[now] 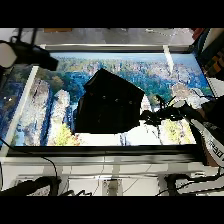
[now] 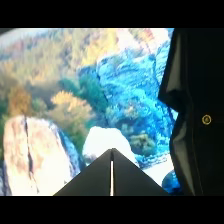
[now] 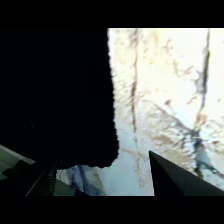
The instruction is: Fold the clothes and pants, and hang the long-sleeved shirts on hangers.
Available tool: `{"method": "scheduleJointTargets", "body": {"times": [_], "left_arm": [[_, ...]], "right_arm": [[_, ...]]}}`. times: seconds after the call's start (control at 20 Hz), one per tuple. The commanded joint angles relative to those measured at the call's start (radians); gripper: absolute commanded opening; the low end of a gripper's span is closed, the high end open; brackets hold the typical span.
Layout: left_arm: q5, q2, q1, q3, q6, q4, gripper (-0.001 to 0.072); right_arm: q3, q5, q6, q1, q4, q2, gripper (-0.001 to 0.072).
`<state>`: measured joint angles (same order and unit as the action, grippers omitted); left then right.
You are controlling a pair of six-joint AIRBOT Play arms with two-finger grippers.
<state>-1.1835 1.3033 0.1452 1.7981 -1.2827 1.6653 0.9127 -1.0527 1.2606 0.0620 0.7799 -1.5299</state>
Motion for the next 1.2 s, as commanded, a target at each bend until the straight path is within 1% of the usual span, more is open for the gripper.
{"method": "scheduleJointTargets", "body": {"times": [0.0,0.05,0.15,0.3,0.4,0.45,0.5,0.6,0.65,0.7,0.8,0.85,0.9,0.95,1.0,1.05,1.1,1.15], "left_arm": [[-0.063,-0.001,-0.155,-0.012,0.0,-0.155,0.001],[-0.074,-0.001,-0.191,-0.026,0.0,-0.18,0.001],[-0.08,-0.001,-0.247,-0.07,0.0,-0.228,0.001],[-0.082,-0.001,-0.295,-0.175,0.001,-0.266,0.001],[-0.085,-0.001,-0.311,-0.261,0.0,-0.268,0.001],[-0.106,0.0,-0.319,-0.309,0.0,-0.268,0.001],[-0.123,0.0,-0.326,-0.359,0.0,-0.269,0.001],[-0.132,0.0,-0.346,-0.451,0.0,-0.307,0.001],[-0.132,0.001,-0.36,-0.501,0.001,-0.36,0.001],[-0.134,0.005,-0.376,-0.546,0.001,-0.417,0.0009],[-0.153,0.03,-0.406,-0.612,0.016,-0.499,0.0009],[-0.165,0.046,-0.418,-0.635,0.016,-0.516,0.001],[-0.175,0.064,-0.425,-0.653,0.016,-0.515,0.001],[-0.187,0.082,-0.428,-0.668,0.016,-0.515,0.0044],[-0.191,0.098,-0.428,-0.679,0.016,-0.515,0.0229],[-0.19,0.113,-0.428,-0.689,0.016,-0.515,0.0462],[-0.19,0.126,-0.427,-0.697,0.028,-0.517,0.0536],[-0.191,0.138,-0.428,-0.705,0.043,-0.518,0.0536]], "right_arm": [[-0.002,0.018,0.098,-0.002,0.031,-0.014,0.0579],[-0.002,0.002,0.089,-0.002,0.008,-0.027,0.0555],[-0.002,-0.018,0.061,-0.002,-0.031,-0.054,0.0548],[-0.002,-0.097,-0.032,-0.003,-0.144,-0.11,0.0547],[-0.002,-0.137,-0.086,-0.016,-0.182,-0.144,0.054],[-0.002,-0.132,-0.123,-0.026,-0.196,-0.148,0.0454],[-0.001,-0.131,-0.165,-0.034,-0.22,-0.149,0.0414],[-0.001,-0.135,-0.24,-0.042,-0.282,-0.149,0.0414],[0.0,-0.134,-0.267,-0.045,-0.303,-0.149,0.0414],[0.002,-0.13,-0.286,-0.045,-0.317,-0.149,0.0414],[0.002,-0.128,-0.287,-0.045,-0.34,-0.149,0.0406],[0.002,-0.128,-0.287,-0.045,-0.342,-0.149,0.0303],[0.002,-0.129,-0.288,-0.045,-0.343,-0.149,0.0177],[0.002,-0.129,-0.288,-0.045,-0.343,-0.149,0.0114],[0.002,-0.131,-0.301,-0.045,-0.344,-0.148,0.0055],[0.002,-0.134,-0.324,-0.045,-0.344,-0.143,0.0044],[0.002,-0.134,-0.336,-0.045,-0.343,-0.136,0.0044],[0.002,-0.13,-0.338,-0.047,-0.34,-0.126,0.0043]]}}
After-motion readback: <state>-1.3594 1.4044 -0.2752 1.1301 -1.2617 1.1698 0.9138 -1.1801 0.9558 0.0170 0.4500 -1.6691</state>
